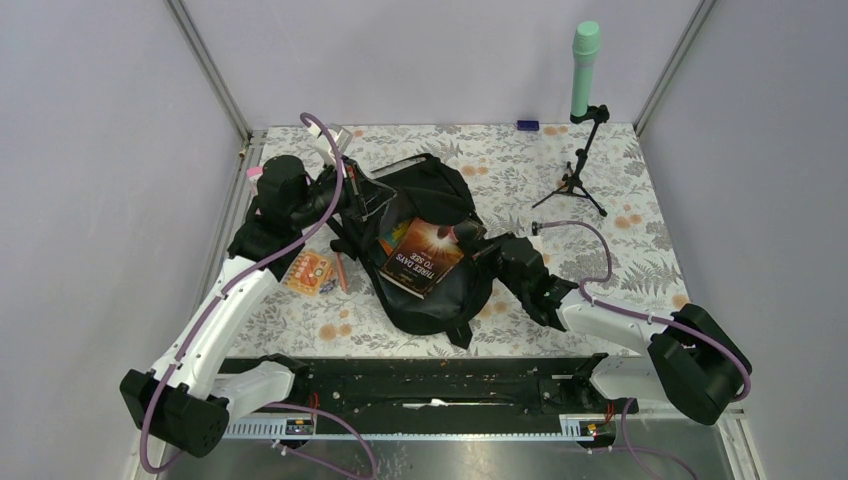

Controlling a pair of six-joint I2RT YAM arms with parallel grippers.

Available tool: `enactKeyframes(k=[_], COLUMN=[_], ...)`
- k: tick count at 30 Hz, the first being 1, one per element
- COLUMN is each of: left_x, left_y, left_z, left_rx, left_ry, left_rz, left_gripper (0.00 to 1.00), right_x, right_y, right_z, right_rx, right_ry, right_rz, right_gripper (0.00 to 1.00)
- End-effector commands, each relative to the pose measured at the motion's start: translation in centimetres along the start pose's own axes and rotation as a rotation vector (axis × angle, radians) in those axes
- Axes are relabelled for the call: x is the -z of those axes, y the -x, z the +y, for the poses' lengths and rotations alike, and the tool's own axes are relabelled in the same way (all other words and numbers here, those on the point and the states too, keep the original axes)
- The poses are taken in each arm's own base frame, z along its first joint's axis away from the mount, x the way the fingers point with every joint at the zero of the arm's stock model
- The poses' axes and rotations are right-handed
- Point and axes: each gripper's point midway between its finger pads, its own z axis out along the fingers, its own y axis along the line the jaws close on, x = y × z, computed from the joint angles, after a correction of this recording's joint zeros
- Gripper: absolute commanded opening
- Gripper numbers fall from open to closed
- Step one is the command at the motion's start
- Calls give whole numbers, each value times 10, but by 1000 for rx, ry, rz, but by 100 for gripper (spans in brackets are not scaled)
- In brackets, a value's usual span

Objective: Pack the student bag
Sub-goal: Place the book in the student bag.

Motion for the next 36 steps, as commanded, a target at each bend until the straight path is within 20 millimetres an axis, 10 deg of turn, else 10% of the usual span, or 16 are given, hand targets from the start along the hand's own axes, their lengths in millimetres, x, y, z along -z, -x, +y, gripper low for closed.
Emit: enactKeyframes(k=[1,18,29,36], left_x=[20,20,27,23], left_y=[63,110,102,79], left_z=[-37,-37,-45,-43], left_rx=[-149,-116,-149,-134], left_ry=[-93,-44,-78,-95], left_rz=[-220,-356,-345,-267], left_gripper=[0,0,0,0], right_x=[0,11,-5,-26], right_y=[31,-12,-19,-12], right_z=[7,-30,-2,58], right_rx=[-56,-5,-20,40], right_ry=[17,-76,-35,120], right_rz=[-165,-75,-98,-189], right_gripper=[0,0,0,0])
